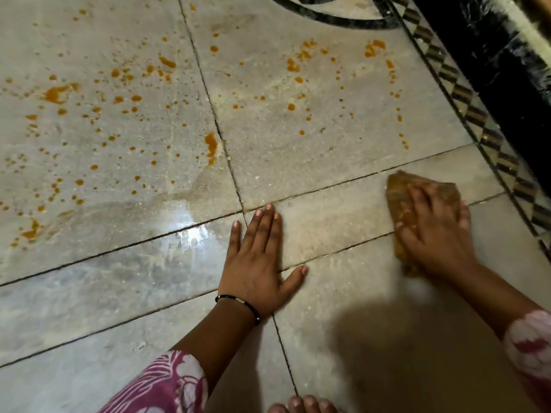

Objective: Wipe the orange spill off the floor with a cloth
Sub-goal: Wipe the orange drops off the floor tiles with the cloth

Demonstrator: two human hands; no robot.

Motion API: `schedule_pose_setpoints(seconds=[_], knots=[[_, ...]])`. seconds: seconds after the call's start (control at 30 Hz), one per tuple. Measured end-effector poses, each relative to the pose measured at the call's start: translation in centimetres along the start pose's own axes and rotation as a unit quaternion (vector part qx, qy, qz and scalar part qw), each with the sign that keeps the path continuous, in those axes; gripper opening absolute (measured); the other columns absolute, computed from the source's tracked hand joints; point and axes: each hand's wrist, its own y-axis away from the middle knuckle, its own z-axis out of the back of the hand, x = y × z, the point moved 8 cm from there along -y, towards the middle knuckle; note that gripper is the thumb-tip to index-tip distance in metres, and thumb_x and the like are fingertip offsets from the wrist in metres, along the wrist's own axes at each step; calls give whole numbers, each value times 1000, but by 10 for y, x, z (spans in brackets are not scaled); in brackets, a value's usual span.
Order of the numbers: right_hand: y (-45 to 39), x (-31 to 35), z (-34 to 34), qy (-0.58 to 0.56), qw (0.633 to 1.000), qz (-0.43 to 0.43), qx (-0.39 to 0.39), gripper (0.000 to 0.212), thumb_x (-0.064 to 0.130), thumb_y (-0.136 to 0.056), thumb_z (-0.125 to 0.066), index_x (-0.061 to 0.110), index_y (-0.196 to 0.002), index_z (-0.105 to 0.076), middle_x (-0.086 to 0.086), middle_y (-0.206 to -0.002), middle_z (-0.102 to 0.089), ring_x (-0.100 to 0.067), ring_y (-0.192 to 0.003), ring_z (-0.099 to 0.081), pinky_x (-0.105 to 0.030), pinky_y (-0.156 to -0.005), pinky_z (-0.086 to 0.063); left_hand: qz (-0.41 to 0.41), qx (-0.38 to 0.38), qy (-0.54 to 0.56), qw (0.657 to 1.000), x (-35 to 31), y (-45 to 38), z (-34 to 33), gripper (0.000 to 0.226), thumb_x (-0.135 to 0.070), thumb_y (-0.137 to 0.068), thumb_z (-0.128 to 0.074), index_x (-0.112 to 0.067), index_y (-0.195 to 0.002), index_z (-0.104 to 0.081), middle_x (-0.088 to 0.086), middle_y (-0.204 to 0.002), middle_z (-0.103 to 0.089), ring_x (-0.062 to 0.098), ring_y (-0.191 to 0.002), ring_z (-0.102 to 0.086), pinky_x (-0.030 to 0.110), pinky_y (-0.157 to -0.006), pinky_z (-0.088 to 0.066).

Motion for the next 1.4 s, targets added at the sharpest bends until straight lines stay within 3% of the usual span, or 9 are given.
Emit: schedule_pose_setpoints(seconds=[0.17,0.4,0.57,0.7,0.83,0.93,1.07,1.2,1.4], knots=[[-84,-15,20,-38,995,-96,-16,66,47,-94,-30,14,-150,-15,-11,-157,-12,-33,-142,-15,-58,-114,-3,0,3,3,1000,-1,1,1,90,-68,-84,-33,-7,-150,-23,10,-159,-14,22,-147,-11,51,-117,-10],[-39,52,16,-17,986,162,20,75,54,-84,-16,17,-149,-21,-8,-155,-24,-26,-141,-24,-43,-116,-2,-2,0,1,1000,0,0,1,90,-68,-85,-33,-7,-150,-22,10,-159,-15,23,-147,-12,51,-116,-10],[-47,-9,11,-28,998,57,4,81,59,-82,-14,17,-151,-14,-8,-158,-17,-24,-144,-15,-41,-116,-1,1,-3,2,1000,-1,1,2,90,-68,-85,-33,-6,-150,-23,11,-159,-15,23,-147,-12,51,-116,-10],[-98,24,20,-36,999,-24,-14,79,54,-82,-13,15,-151,-10,-7,-159,-8,-21,-146,-5,-45,-117,4,1,1,-1,1000,-1,1,3,90,-68,-84,-34,-7,-150,-22,10,-159,-14,23,-147,-10,51,-117,-8],[-79,104,16,-44,991,121,-25,74,50,-86,-18,13,-150,-19,-8,-158,-18,-22,-146,-11,-41,-117,7,0,2,-1,1000,-1,0,3,90,-68,-84,-34,-7,-150,-23,11,-159,-14,23,-147,-11,51,-117,-9],[-31,98,11,-46,980,190,-49,69,48,-86,-28,15,-147,-31,-8,-151,-34,-21,-141,-25,-38,-117,-1,1,-2,6,1000,-1,1,3,90,-67,-84,-35,-6,-149,-24,11,-159,-15,23,-147,-12,51,-116,-10],[-35,40,11,-53,991,108,-50,72,51,-84,-25,17,-147,-31,-10,-152,-33,-23,-141,-26,-40,-117,-4,2,-3,4,1000,-1,1,3,90,-67,-85,-35,-6,-149,-23,11,-159,-14,22,-147,-10,50,-117,-8],[-96,55,28,-79,994,14,-72,73,49,-84,-20,16,-148,-27,-5,-156,-25,-20,-144,-18,-43,-116,-1,3,3,1,1000,-1,0,3,90,-67,-85,-37,-6,-149,-23,11,-159,-14,21,-147,-9,50,-117,-8],[-65,147,19,-65,970,230,-47,69,46,-84,-21,17,-146,-34,-1,-153,-33,-16,-143,-21,-40,-116,1,6,6,-1,1000,-1,1,2,90,-67,-85,-35,-6,-149,-24,11,-159,-14,21,-147,-9,52,-116,-12]])
